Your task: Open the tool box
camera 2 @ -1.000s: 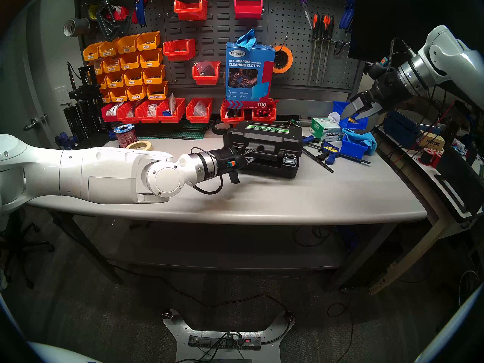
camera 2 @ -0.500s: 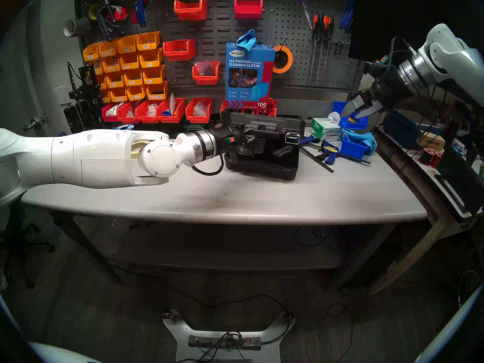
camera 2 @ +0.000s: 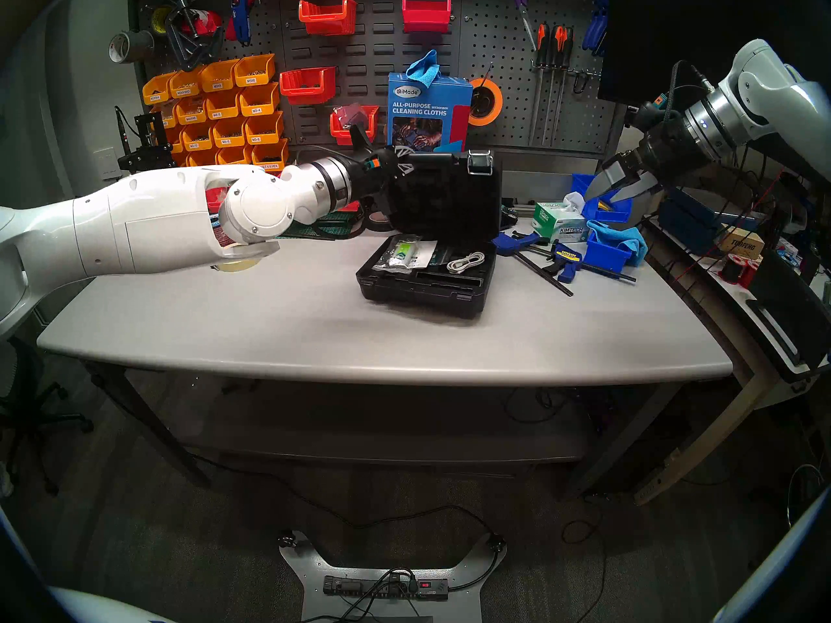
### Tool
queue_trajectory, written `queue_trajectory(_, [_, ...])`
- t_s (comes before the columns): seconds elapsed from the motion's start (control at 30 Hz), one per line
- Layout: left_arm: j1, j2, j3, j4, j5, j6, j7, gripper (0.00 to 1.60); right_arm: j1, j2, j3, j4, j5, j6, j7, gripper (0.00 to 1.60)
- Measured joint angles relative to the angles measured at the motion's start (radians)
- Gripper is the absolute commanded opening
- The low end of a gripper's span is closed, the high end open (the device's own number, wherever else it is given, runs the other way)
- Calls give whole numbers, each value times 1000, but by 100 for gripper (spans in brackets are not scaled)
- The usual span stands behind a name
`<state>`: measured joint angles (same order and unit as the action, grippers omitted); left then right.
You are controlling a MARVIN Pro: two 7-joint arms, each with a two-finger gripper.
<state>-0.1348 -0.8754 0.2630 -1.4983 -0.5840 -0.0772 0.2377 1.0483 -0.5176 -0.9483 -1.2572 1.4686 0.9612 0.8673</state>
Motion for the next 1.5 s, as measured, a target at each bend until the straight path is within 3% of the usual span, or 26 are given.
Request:
queue_trajectory(0.3, [-33, 10, -50, 106, -75, 22, -89, 0, 5, -5, -10, 1, 11, 0, 0, 160])
queue_trajectory(0.63, [-36, -25, -71, 209, -144, 74, -182, 0, 15, -12, -26, 3, 18, 0, 0, 160])
queue_trajectory(1.23, [18, -80, -95, 474, -330, 252, -284, 0, 30, -24, -56, 4, 33, 0, 0, 160])
queue_trajectory(1.5, [60, -97, -99, 596, -397, 344, -291, 0, 36, -29, -67, 5, 39, 0, 0, 160])
